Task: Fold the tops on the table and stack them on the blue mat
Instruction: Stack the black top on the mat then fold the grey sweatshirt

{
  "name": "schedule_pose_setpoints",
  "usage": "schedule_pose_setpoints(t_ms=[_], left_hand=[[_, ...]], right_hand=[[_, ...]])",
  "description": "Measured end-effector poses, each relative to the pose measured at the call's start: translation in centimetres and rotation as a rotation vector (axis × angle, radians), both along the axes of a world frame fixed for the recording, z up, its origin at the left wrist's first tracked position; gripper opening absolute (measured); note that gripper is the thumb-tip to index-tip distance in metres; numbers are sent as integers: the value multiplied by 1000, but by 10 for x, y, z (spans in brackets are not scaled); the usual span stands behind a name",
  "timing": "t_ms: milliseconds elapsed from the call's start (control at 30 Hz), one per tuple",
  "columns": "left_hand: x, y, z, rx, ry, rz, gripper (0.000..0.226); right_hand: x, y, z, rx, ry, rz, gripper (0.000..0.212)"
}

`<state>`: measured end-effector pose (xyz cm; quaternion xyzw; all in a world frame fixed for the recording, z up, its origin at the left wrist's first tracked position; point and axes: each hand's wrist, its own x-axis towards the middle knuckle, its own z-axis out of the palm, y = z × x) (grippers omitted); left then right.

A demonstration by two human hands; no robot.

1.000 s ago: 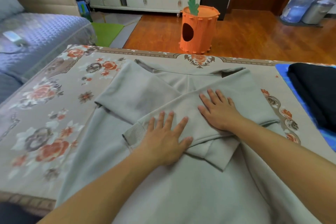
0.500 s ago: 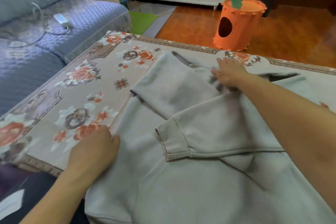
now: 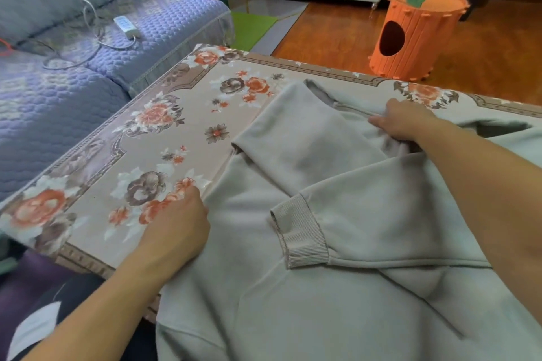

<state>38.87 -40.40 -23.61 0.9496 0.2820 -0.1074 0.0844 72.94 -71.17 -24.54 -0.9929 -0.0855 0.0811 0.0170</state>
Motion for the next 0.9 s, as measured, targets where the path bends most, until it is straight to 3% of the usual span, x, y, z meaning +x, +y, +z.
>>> schedule_pose_setpoints(t_ms=[133, 233, 333, 400, 467, 567, 667, 700, 767, 900], left_hand=[[54, 38, -5, 185, -41, -97, 1], [154, 47, 6, 377, -166, -235, 27], [243, 6, 20, 419, -294, -275, 41], [267, -47, 15, 317, -352, -312, 46], [256, -104, -1, 151, -388, -420, 55], [198, -156, -15, -63, -289, -567, 60], [127, -155, -20, -88, -126, -598, 64], [105, -147, -22, -58, -97, -566, 65], [68, -120, -26, 16, -51, -436, 64], [47, -57, -20, 12, -85, -84, 61]], right_hand=[[4, -18, 15, 45, -56, -127, 57], [0, -66, 28, 26, -121, -285, 61], [-26, -132, 34, -120, 44, -445, 56], [-62, -172, 38, -323, 171, -498, 52], [-97, -199, 42, -440, 145, -489, 48], [-121, -195, 33, -219, -99, -270, 55], [-145, -160, 2, -61, -111, 6, 83], [-159, -148, -10, -40, -67, 47, 90], [-189, -134, -29, -38, -13, 79, 83], [-208, -125, -26, 32, -67, 45, 82]])
